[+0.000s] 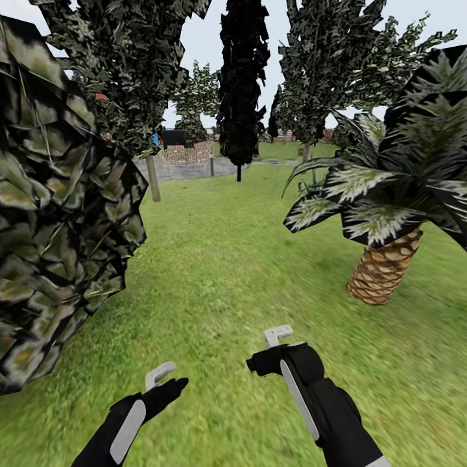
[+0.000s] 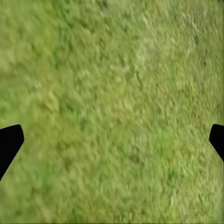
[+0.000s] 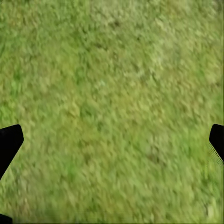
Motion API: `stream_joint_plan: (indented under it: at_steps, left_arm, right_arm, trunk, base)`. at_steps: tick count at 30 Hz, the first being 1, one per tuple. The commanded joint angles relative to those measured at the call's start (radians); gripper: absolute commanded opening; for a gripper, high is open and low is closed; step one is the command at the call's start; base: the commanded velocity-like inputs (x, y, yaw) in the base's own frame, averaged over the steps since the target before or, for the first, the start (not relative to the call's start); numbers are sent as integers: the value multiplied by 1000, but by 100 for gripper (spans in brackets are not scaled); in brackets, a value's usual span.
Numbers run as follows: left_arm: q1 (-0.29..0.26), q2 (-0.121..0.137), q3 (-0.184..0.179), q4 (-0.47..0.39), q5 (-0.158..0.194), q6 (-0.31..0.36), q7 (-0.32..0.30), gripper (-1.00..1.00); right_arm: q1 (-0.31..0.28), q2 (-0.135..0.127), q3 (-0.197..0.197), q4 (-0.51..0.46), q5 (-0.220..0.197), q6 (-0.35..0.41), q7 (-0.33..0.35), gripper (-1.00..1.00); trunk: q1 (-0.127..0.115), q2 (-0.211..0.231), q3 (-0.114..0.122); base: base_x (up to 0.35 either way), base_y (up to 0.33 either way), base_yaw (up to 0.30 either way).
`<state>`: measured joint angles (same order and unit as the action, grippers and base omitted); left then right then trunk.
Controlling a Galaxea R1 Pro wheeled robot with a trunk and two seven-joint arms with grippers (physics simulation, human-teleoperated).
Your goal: Take the three Easter eggs out of the wicker basket on the lawn in the garden, then place them on the lawn next to a single tree (choose any tree) so that all three eggs are next to the same tree and none are left in the basket.
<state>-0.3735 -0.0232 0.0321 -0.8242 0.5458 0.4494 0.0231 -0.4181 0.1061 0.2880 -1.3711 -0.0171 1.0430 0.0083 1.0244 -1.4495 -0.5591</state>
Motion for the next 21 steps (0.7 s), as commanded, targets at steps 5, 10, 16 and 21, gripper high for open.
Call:
stream_joint_plan:
  at_steps: [5, 10, 16, 21]
  left_arm:
    - [0, -2, 4, -1, 10, 6, -1, 100]
    - [0, -1, 5, 0, 11, 6, -2, 100]
    - [-1, -1, 5, 2, 11, 5, -2, 100]
    - [-1, -1, 5, 4, 11, 6, -3, 100]
  right_arm:
    - [-1, 0, 1, -4, 0, 4, 1, 100]
    - [-1, 0, 3, -8, 0, 4, 1, 100]
    - [-1, 0, 4, -10, 0, 4, 1, 100]
    - [0, 3, 3, -14, 2, 4, -2, 100]
  trunk:
    - [1, -1, -1]
    - [1, -1, -1]
    - [1, -1, -1]
    - [1, -1, -1]
  base:
    - [334, 0, 1]
    - [334, 0, 0]
    - [334, 0, 0]
    - [334, 0, 0]
